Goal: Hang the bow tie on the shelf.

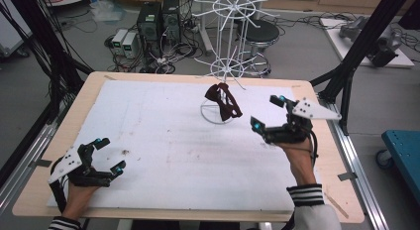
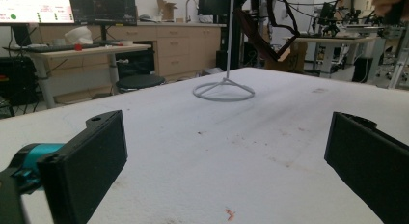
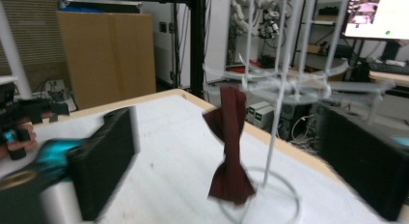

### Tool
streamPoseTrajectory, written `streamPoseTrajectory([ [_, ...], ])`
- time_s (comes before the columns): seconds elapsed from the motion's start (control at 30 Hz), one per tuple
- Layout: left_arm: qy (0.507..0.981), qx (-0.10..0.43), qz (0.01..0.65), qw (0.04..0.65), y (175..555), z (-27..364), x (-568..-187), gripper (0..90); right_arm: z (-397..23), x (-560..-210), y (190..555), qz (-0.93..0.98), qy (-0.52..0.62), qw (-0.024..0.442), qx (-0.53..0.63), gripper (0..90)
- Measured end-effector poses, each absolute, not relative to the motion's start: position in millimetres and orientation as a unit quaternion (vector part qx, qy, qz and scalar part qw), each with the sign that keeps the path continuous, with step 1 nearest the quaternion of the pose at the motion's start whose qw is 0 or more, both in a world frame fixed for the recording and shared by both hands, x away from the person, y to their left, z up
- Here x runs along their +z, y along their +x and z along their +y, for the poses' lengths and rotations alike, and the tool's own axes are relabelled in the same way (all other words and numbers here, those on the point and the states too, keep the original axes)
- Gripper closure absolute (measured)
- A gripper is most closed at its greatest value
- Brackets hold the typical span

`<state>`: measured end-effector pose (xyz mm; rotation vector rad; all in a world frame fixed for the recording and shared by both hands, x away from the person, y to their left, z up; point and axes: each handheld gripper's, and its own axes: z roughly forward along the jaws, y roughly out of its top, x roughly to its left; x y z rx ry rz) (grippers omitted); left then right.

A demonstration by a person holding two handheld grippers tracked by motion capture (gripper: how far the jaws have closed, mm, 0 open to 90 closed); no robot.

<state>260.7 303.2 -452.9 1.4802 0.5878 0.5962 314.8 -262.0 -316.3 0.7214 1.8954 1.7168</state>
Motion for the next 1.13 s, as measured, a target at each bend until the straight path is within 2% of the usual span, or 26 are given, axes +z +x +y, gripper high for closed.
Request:
streamPoseTrajectory([
  [0.13, 0.656, 0.266, 0.257, 0.658, 260, 303, -453, 1.7, -271, -353, 294, 0.682, 0.276, 0.263, 0.625, 0.6],
  [0.27, 0.652, 0.271, 0.255, 0.66, 259, 303, -453, 1.7, -273, -388, 279, 0.677, 0.284, 0.258, 0.628, 0.6],
  [0.47, 0.651, 0.27, 0.258, 0.661, 259, 304, -453, 1.7, -274, -422, 267, 0.674, 0.298, 0.28, 0.616, 0.6],
  [0.8, 0.647, 0.273, 0.262, 0.662, 258, 304, -454, 1.7, -283, -450, 264, 0.639, 0.325, 0.296, 0.631, 0.7],
  [1.13, 0.645, 0.279, 0.261, 0.662, 257, 304, -454, 1.7, -281, -453, 264, 0.644, 0.325, 0.311, 0.619, 0.7],
])
